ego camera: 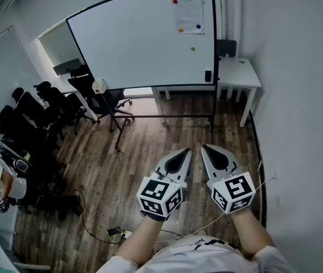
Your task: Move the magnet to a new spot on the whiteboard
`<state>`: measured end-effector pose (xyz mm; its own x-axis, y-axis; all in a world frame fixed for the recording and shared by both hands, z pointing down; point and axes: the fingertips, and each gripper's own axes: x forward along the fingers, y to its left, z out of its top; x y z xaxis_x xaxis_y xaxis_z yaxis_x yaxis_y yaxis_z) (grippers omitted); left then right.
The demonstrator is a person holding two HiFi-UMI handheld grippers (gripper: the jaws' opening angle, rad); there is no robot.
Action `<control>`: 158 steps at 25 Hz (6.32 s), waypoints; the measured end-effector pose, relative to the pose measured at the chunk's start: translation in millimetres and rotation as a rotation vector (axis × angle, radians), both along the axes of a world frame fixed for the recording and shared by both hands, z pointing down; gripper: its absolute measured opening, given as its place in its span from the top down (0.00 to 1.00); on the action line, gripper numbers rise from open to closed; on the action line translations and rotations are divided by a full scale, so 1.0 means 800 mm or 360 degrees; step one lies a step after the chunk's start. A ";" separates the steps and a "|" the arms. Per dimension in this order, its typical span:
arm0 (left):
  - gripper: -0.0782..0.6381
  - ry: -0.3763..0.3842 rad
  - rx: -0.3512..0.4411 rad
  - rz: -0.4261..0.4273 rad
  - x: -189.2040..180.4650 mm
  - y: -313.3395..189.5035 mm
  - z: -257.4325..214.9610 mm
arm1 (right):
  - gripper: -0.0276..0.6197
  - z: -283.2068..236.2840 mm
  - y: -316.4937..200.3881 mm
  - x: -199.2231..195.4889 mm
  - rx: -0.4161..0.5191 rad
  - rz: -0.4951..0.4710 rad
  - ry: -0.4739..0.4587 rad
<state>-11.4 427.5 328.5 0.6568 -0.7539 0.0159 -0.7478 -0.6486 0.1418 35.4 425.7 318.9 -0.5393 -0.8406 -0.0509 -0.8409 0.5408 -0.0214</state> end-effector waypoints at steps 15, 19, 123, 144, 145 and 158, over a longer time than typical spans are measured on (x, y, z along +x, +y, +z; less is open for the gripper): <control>0.88 -0.0023 -0.0005 -0.0048 0.025 0.004 0.009 | 0.94 -0.003 0.007 0.037 0.0030 -0.0058 -0.0057; 0.88 -0.0041 -0.0003 -0.0108 0.016 -0.004 0.013 | 0.94 -0.006 0.008 0.062 0.0076 -0.0023 -0.0072; 0.88 -0.0019 0.0136 0.0070 -0.005 -1.072 -0.051 | 0.78 -0.080 -1.100 0.007 0.0567 0.0520 0.1694; 0.88 0.0032 0.0099 0.0167 -0.007 -1.102 -0.040 | 0.76 -0.082 -1.141 0.002 0.0471 0.0624 0.2004; 0.88 0.0032 0.0099 0.0168 -0.008 -1.102 -0.040 | 0.76 -0.081 -1.141 0.002 0.0475 0.0631 0.2020; 0.88 0.0024 0.0093 0.0158 -0.009 -1.097 -0.036 | 0.76 -0.085 -1.134 0.001 0.0492 0.0649 0.1969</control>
